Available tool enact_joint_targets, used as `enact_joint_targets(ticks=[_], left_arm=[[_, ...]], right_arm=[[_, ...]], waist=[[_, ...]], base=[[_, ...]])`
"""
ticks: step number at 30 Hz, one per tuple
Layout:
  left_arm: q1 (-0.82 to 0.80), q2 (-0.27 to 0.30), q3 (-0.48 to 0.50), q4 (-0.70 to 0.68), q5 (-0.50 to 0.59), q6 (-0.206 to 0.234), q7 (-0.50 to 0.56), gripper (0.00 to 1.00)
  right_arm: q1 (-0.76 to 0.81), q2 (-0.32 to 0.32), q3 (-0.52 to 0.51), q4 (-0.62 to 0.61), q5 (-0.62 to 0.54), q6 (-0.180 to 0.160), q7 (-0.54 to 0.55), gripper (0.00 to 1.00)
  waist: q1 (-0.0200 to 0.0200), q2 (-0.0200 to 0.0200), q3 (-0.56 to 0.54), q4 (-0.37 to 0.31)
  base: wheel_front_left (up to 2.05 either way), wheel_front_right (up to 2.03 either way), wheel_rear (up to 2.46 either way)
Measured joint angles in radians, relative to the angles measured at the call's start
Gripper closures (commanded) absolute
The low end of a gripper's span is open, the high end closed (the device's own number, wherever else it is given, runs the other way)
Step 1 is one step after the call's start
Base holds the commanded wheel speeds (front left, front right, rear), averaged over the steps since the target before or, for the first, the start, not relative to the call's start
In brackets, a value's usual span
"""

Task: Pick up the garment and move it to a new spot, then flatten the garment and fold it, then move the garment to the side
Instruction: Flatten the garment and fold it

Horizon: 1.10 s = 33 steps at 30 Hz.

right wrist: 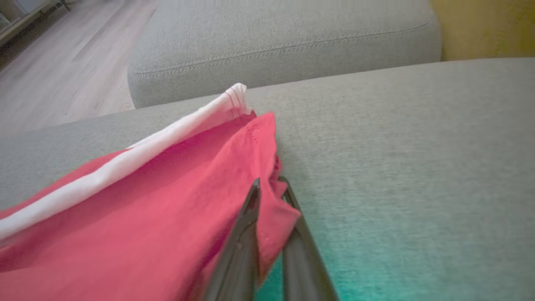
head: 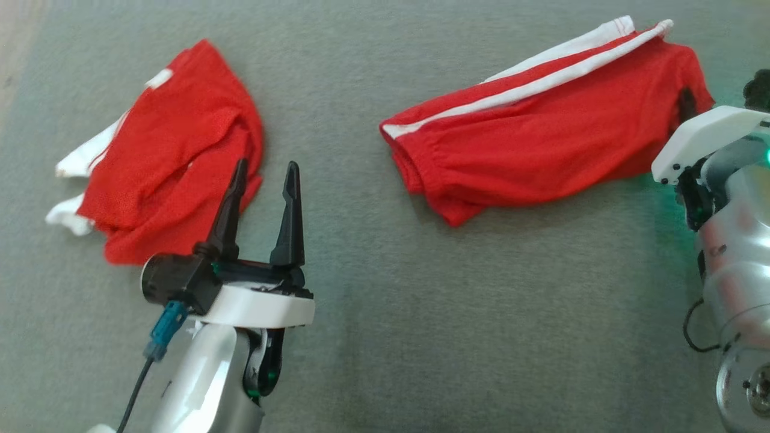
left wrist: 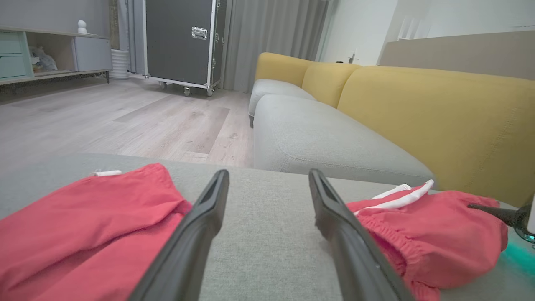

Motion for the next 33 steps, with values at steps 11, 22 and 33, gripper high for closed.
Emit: enact_joint_targets(ticks=[11, 22, 33], left_arm=[[0.022, 0.0, 0.024, -0.015, 0.013, -0.001, 0.0, 0.0], [0.026, 0.0, 0.037, -0.011, 0.033, -0.011, 0.0, 0.0], [0.077, 0.0, 0.068, 0.003, 0.037, -0.019, 0.0, 0.0]], right_arm=[[0.03, -0.146, 0.056, 0.001, 0.096, 0.0, -0.044, 1.0], [0.065, -0.164, 0.006, 0.016, 0.114, 0.0, -0.091, 1.0], [0.069, -0.027, 0.171, -0.034, 0.22, 0.0, -0.176, 1.0]], waist=[[-0.0001, 0.0, -0.051, -0.11], [-0.0001, 0.0, -0.066, -0.114], [-0.0001, 0.0, -0.136, -0.116]], base=[[0.0, 0.0, 0.0], [0.0, 0.0, 0.0], [0.0, 0.0, 0.0]])
